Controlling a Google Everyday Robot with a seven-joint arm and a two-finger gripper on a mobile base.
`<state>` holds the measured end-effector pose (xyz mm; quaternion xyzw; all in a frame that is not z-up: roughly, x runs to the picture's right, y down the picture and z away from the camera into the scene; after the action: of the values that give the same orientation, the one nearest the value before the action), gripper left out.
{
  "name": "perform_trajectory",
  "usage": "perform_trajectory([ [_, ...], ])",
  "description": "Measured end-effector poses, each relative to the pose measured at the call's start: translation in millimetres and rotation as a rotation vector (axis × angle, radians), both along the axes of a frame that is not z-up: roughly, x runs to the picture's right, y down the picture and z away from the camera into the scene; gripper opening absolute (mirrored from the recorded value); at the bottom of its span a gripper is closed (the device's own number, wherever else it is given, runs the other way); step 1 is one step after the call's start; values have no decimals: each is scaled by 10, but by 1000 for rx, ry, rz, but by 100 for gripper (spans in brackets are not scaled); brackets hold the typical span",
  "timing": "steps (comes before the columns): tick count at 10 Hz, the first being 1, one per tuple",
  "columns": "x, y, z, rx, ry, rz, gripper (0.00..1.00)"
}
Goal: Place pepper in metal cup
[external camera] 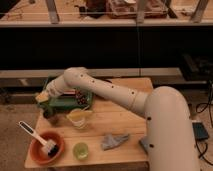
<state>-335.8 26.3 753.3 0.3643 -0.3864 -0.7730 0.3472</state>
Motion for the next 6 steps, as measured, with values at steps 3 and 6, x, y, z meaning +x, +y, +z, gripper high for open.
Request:
perform_trajectory([
  [3, -64, 66, 38, -5, -9, 0, 48],
  [6, -63, 69, 47, 11, -32, -16, 78],
])
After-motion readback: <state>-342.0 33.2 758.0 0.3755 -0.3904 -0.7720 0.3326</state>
